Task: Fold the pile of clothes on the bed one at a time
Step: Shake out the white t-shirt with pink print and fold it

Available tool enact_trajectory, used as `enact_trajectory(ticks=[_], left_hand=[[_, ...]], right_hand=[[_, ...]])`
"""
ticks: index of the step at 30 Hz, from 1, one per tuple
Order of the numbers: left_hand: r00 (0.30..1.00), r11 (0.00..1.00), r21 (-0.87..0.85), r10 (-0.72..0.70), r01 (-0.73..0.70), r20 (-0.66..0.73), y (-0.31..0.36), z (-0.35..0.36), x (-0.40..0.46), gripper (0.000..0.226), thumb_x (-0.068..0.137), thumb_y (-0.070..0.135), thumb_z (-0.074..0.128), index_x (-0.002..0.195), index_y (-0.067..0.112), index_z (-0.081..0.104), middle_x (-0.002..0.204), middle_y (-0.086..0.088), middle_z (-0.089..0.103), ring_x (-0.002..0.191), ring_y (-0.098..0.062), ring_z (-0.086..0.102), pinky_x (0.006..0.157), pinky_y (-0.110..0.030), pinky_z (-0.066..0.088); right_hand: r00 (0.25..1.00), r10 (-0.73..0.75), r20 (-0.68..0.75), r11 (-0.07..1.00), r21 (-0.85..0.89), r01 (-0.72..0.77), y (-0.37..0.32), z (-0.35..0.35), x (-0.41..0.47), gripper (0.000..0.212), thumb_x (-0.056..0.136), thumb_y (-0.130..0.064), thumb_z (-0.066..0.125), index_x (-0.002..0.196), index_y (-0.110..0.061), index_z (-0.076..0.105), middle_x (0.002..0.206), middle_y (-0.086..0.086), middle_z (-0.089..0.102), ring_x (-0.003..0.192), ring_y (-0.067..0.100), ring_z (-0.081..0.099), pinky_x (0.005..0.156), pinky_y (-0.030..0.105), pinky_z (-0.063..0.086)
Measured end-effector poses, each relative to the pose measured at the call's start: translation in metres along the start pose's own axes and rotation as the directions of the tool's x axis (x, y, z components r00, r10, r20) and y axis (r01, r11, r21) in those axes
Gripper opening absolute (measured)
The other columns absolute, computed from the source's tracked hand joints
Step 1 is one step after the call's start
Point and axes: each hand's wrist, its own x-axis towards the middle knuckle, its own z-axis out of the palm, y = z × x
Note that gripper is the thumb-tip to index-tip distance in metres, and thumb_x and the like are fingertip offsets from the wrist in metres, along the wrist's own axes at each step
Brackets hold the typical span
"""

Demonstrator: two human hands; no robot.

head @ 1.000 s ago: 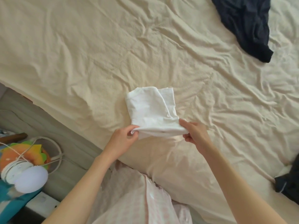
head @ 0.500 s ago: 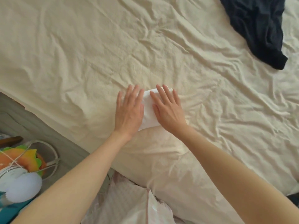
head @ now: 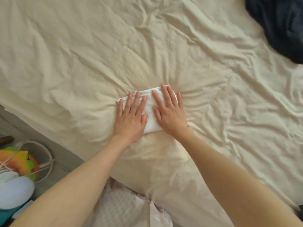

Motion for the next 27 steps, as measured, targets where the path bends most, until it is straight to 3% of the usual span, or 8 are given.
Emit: enact_trajectory(ticks=[2, 5, 6, 8, 10, 13, 18, 27], left_hand=[[1.000, 0.998, -0.061, 0.002, -0.003, -0.009, -0.001, -0.015, -0.003, 0.056, 0.098, 0.028, 0.036, 0.149, 0.014, 0.016, 0.157, -0.009, 0.010, 0.146, -0.028, 0.004, 0.117, -0.045, 0.000], [0.964, 0.946, -0.314, -0.155, 0.082, -0.216, -0.003, -0.038, -0.015, 0.049, 0.091, 0.010, 0.052, 0.139, 0.006, 0.041, 0.147, -0.018, 0.035, 0.137, -0.033, 0.030, 0.112, -0.043, 0.027], [0.920, 0.880, -0.442, -0.305, 0.174, -0.245, -0.005, -0.042, -0.020, 0.046, 0.090, 0.009, 0.053, 0.136, 0.005, 0.043, 0.141, -0.016, 0.041, 0.131, -0.030, 0.038, 0.108, -0.039, 0.034], [0.800, 0.571, -0.727, -0.598, 0.380, -0.052, -0.010, -0.046, -0.026, 0.040, 0.092, 0.014, 0.053, 0.131, 0.007, 0.045, 0.129, -0.010, 0.050, 0.116, -0.022, 0.050, 0.095, -0.030, 0.041], [0.693, 0.262, -0.803, -0.679, 0.536, 0.241, -0.019, -0.045, -0.024, 0.031, 0.094, 0.021, 0.053, 0.120, 0.005, 0.054, 0.114, -0.007, 0.060, 0.104, -0.023, 0.058, 0.086, -0.029, 0.045], [0.714, 0.154, -0.797, -0.564, 0.583, 0.413, -0.032, -0.046, -0.016, 0.028, 0.096, 0.022, 0.050, 0.114, 0.003, 0.058, 0.112, -0.011, 0.063, 0.097, -0.024, 0.062, 0.084, -0.038, 0.053], [0.755, -0.032, -0.807, -0.333, 0.590, 0.565, -0.040, -0.056, -0.012, 0.026, 0.098, 0.023, 0.047, 0.121, 0.010, 0.049, 0.107, -0.005, 0.062, 0.086, -0.015, 0.065, 0.061, -0.024, 0.055], [0.801, -0.023, -0.876, -0.393, 0.482, 0.451, -0.033, -0.071, -0.036, 0.021, 0.095, 0.021, 0.053, 0.115, 0.013, 0.052, 0.099, 0.000, 0.065, 0.078, -0.010, 0.068, 0.054, -0.019, 0.053]], right_hand=[[1.000, 0.021, -0.006, 0.991, 0.131, -0.020, -0.003, -0.013, -0.001, 0.048, 0.098, -0.029, 0.042, 0.145, -0.021, 0.036, 0.157, 0.011, 0.020, 0.146, 0.025, 0.013, 0.117, 0.048, 0.010], [0.932, 0.320, -0.169, 0.848, 0.490, -0.202, -0.001, -0.037, -0.004, 0.041, 0.093, -0.022, 0.057, 0.132, -0.012, 0.054, 0.145, 0.013, 0.040, 0.133, 0.025, 0.039, 0.109, 0.035, 0.032], [0.868, 0.479, -0.131, 0.730, 0.609, -0.310, 0.003, -0.042, -0.006, 0.042, 0.091, -0.025, 0.059, 0.130, -0.011, 0.054, 0.139, 0.010, 0.046, 0.126, 0.022, 0.046, 0.103, 0.031, 0.037], [0.732, 0.670, 0.123, 0.429, 0.740, -0.518, 0.013, -0.050, -0.005, 0.046, 0.089, -0.034, 0.060, 0.128, -0.011, 0.052, 0.121, 0.004, 0.056, 0.108, 0.019, 0.055, 0.095, 0.032, 0.043], [0.684, 0.649, 0.334, 0.285, 0.727, -0.624, 0.022, -0.052, -0.003, 0.048, 0.090, -0.040, 0.058, 0.122, -0.004, 0.056, 0.095, 0.002, 0.061, 0.089, 0.022, 0.057, 0.083, 0.035, 0.046], [0.723, 0.495, 0.482, 0.320, 0.672, -0.667, 0.030, -0.061, 0.002, 0.045, 0.093, -0.041, 0.054, 0.109, 0.000, 0.064, 0.096, 0.013, 0.069, 0.088, 0.030, 0.066, 0.083, 0.041, 0.053], [0.698, 0.233, 0.677, 0.157, 0.682, -0.714, 0.047, -0.070, 0.006, 0.025, 0.092, -0.029, 0.059, 0.110, -0.011, 0.065, 0.109, 0.005, 0.069, 0.098, 0.018, 0.067, 0.082, 0.031, 0.055], [0.728, 0.243, 0.641, 0.151, 0.716, -0.681, 0.032, -0.085, -0.018, 0.021, 0.087, -0.023, 0.066, 0.107, -0.016, 0.067, 0.104, 0.000, 0.070, 0.096, 0.018, 0.067, 0.082, 0.033, 0.055]])
